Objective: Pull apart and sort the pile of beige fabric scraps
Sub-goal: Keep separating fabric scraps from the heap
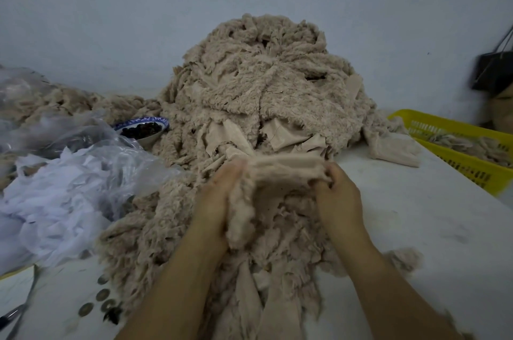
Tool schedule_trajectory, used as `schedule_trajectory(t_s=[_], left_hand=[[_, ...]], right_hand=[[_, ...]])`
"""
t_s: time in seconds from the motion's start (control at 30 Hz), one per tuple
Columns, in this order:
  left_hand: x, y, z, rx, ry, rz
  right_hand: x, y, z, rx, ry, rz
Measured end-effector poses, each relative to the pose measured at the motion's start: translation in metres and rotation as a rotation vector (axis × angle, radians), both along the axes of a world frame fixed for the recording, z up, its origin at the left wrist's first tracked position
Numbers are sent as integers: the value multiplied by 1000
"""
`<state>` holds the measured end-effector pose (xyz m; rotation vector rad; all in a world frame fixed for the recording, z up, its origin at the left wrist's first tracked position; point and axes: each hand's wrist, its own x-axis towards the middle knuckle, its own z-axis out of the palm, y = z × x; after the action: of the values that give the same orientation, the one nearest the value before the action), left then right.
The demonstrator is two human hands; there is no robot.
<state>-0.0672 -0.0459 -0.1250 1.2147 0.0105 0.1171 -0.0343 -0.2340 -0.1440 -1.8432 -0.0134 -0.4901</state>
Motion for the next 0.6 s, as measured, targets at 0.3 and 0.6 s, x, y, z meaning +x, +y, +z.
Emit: schedule_trajectory(t_s=[0.3, 0.6], left_hand=[[5, -4, -2, 94, -127, 120], [8, -9, -9, 240, -43, 154]], right_hand=[[-23, 29, 17, 40, 6, 550], [-6, 21, 5, 55, 99, 548]])
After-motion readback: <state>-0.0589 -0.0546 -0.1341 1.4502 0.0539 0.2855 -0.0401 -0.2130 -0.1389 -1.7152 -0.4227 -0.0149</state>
